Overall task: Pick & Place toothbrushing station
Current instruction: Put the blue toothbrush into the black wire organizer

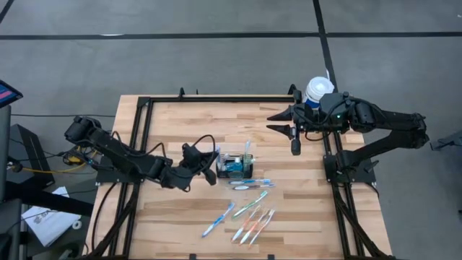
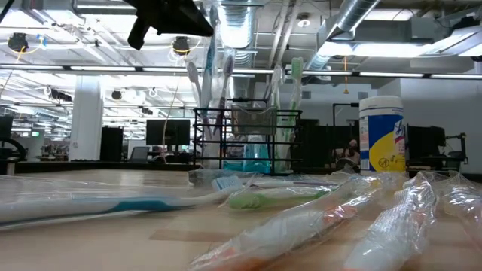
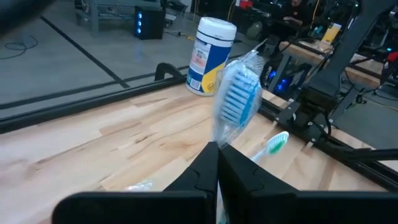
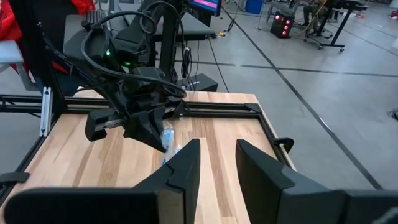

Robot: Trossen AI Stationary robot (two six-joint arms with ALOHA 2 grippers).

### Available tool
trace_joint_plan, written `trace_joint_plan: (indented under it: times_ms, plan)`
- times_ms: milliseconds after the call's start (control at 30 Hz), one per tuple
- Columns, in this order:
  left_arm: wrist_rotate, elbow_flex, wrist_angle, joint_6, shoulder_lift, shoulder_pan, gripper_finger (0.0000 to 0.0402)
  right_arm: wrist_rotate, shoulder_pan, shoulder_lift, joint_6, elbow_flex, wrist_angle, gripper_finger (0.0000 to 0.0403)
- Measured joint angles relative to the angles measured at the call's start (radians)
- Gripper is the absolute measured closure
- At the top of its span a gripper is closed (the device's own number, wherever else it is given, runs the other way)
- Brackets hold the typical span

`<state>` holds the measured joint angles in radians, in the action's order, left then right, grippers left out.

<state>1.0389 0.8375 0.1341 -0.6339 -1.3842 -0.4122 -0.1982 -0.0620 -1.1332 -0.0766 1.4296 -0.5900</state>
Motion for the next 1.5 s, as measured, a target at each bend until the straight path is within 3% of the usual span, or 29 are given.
trace_joint_plan:
  times_ms: [467,700,867,1033,1267,1500]
  plan:
    - [-0.027,-0.091,0.023,-0.099,-0.007,-0.009,0.0401,0.002,-0.003,0.000,0.019,0.000,0.000,0.0310]
    - [-0.125,-0.140,0.084,-0.105,-0.007,-0.008,0.0389,0.018,-0.003,0.000,0.025,0.000,0.002,0.0310]
    - [-0.184,-0.146,0.095,-0.108,-0.006,-0.008,0.0341,0.018,-0.003,0.000,0.025,0.000,0.030,0.0310]
    - [-0.189,-0.146,0.100,-0.107,-0.006,-0.008,0.0274,0.019,-0.003,0.000,0.025,0.000,0.056,0.0310]
    - [-0.290,-0.146,0.114,-0.108,-0.006,-0.008,0.0182,0.021,-0.003,0.000,0.024,0.000,0.055,0.0310]
    - [-0.438,-0.146,0.122,-0.183,-0.006,-0.022,0.0143,0.022,-0.003,0.000,0.017,0.000,0.055,0.0310]
